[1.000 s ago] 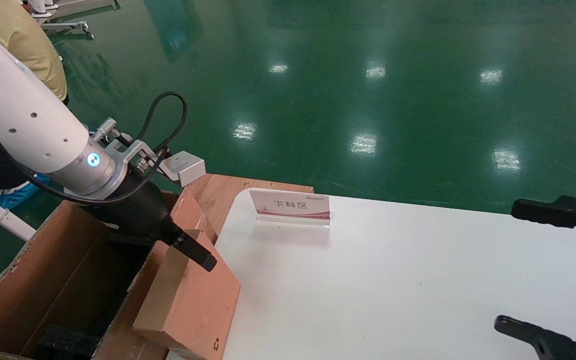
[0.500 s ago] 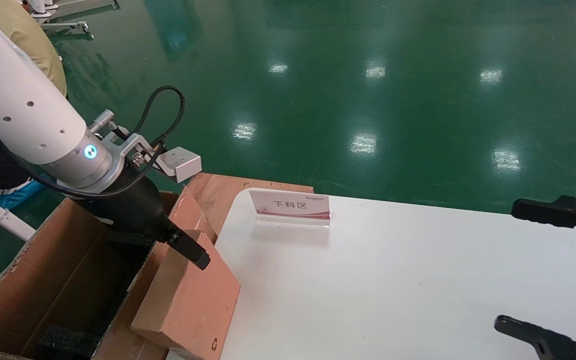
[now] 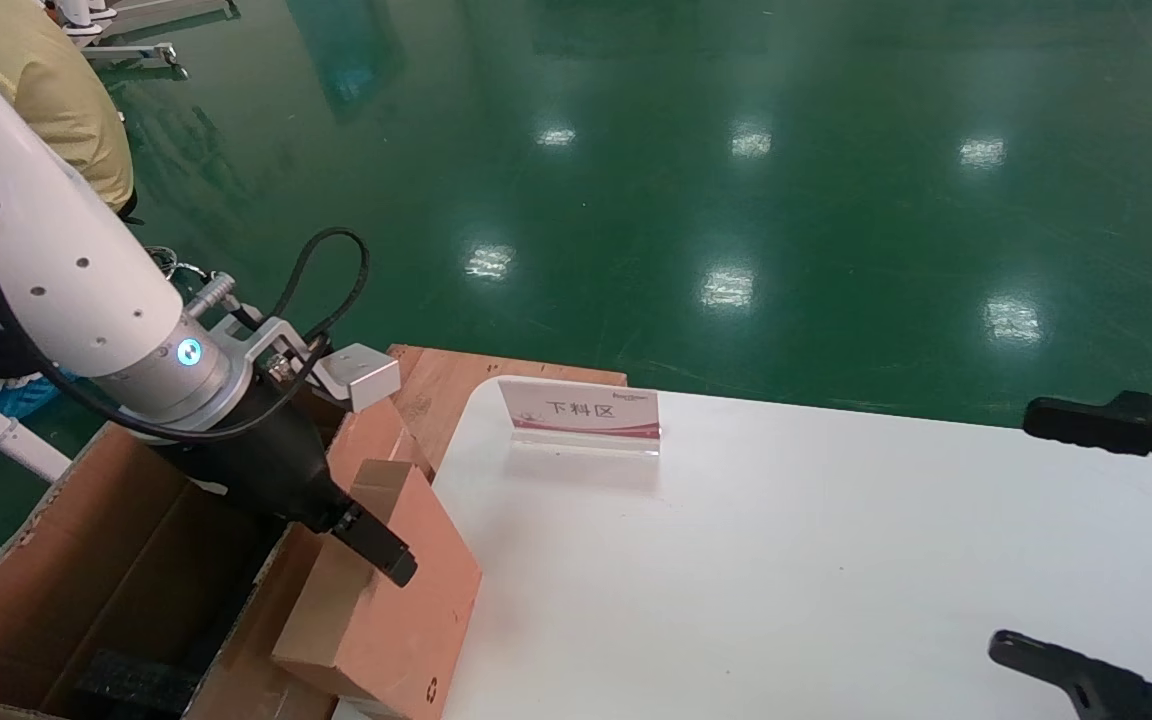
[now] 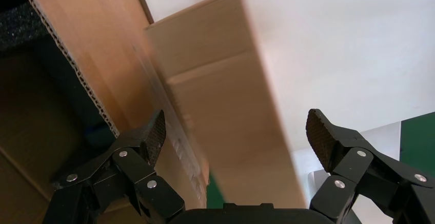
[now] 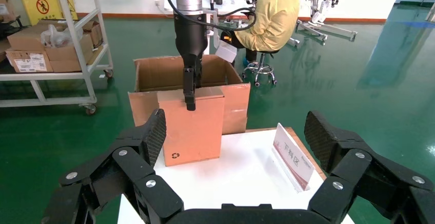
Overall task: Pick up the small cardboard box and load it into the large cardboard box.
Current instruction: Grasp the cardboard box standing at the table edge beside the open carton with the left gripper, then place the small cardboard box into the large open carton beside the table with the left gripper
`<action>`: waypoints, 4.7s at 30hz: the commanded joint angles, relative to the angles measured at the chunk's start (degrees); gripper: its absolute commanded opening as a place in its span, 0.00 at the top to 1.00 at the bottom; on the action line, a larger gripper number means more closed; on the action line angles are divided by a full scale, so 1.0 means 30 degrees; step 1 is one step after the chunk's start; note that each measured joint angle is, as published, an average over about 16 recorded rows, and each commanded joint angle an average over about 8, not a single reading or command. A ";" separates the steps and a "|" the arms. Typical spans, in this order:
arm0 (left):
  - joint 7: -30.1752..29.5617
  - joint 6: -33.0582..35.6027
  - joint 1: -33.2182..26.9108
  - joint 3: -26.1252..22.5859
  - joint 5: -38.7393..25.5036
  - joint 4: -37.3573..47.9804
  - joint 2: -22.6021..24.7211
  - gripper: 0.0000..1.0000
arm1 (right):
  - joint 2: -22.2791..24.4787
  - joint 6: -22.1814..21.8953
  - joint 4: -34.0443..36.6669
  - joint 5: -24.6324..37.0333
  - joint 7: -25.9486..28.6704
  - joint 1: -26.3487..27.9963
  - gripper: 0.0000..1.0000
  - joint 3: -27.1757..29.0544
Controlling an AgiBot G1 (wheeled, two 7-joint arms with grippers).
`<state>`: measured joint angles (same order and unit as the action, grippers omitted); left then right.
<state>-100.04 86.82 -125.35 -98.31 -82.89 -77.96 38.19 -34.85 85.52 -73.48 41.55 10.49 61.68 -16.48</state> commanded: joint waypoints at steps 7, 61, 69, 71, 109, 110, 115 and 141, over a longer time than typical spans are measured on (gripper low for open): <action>0.0131 -0.0081 0.0063 -0.0349 0.0116 -0.0003 -0.0187 0.00 | 0.0003 -0.0007 0.0004 -0.0006 -0.0004 -0.0001 0.00 -0.0004; 0.0746 0.0435 -0.2697 0.0634 -0.0364 0.0388 -0.0009 1.00 | 0.0003 -0.0004 0.0018 -0.0012 -0.0011 0.0005 1.00 -0.0016; 0.1578 0.1428 -0.7814 0.0027 -0.0971 0.0591 0.0856 1.00 | 0.0006 -0.0005 0.0023 -0.0017 -0.0017 0.0010 1.00 -0.0027; 0.1821 0.1551 -0.9208 -0.0805 -0.0841 0.0678 0.1101 1.00 | 0.0007 -0.0005 0.0023 -0.0019 -0.0019 0.0011 1.00 -0.0029; 0.1377 0.2145 -1.5838 -1.4276 -0.0115 -0.0164 -0.1606 1.00 | 0.0025 -0.0024 0.0024 -0.0049 -0.0041 0.0021 0.00 -0.0074; 0.1484 0.2128 -1.5785 -1.4130 -0.0394 -0.0203 -0.1895 1.00 | 0.0026 -0.0024 0.0024 -0.0050 -0.0042 0.0022 0.00 -0.0075; 0.1993 0.1992 -1.5459 -1.3447 -0.1500 -0.0377 -0.3177 1.00 | 0.0028 -0.0027 0.0024 -0.0054 -0.0045 0.0023 0.00 -0.0081; 0.4078 -0.0202 -1.1676 -1.0974 -0.3855 0.0603 -0.5814 1.00 | 0.0040 -0.0040 0.0024 -0.0074 -0.0059 0.0029 0.00 -0.0110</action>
<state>-87.84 86.21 -160.35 -131.38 -94.36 -76.04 20.94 -34.73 85.40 -73.40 41.33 10.32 61.77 -16.81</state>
